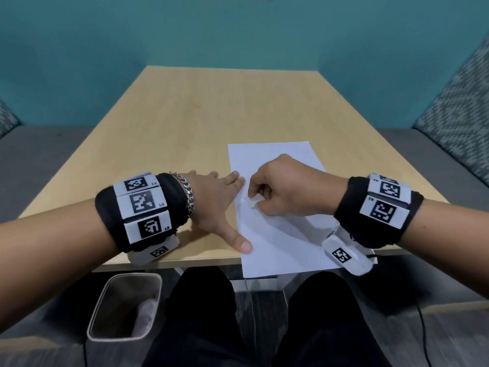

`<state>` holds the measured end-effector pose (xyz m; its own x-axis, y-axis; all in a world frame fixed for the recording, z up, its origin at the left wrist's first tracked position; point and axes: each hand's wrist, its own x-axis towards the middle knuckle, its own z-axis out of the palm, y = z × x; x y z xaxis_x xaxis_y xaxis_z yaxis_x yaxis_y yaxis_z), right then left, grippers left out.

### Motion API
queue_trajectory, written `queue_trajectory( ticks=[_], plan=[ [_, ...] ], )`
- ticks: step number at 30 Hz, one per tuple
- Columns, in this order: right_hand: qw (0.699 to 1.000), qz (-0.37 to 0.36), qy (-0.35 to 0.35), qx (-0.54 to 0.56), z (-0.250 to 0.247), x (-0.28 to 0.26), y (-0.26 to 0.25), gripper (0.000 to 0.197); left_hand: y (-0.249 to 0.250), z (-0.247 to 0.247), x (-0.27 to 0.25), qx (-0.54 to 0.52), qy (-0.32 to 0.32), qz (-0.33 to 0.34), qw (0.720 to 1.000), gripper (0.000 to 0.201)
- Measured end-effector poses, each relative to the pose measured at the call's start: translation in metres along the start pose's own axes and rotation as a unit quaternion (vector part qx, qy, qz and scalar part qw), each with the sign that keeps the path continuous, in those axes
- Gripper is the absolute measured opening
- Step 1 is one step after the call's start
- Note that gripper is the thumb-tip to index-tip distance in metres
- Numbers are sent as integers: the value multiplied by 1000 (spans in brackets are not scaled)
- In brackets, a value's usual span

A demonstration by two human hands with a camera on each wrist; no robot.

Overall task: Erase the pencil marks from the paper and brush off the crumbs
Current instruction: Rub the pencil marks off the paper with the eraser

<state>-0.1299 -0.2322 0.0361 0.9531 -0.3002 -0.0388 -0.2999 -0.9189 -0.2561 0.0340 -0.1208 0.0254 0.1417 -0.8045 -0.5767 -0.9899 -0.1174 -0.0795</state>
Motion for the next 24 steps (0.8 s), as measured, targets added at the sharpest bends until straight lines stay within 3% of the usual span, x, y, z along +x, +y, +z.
queue_trajectory(
  ticks=[4, 9, 14, 20, 24],
  plan=[
    [996, -34, -80, 13, -8, -5, -9, 24, 0, 0, 1, 5, 3, 0, 1000, 155],
    [999, -29, -18, -28, -7, 11, -8, 23, -1, 0, 1, 10, 7, 5, 1000, 155],
    [987, -68, -141, 32, -15, -5, -15, 21, 0, -1, 2, 10, 0, -3, 1000, 156],
    [997, -55, -55, 2, -7, 2, -8, 23, 0, -1, 2, 7, 4, 2, 1000, 156],
    [986, -72, -151, 25, -15, -9, -10, 20, 3, -2, -1, 22, -2, -10, 1000, 155]
  ],
)
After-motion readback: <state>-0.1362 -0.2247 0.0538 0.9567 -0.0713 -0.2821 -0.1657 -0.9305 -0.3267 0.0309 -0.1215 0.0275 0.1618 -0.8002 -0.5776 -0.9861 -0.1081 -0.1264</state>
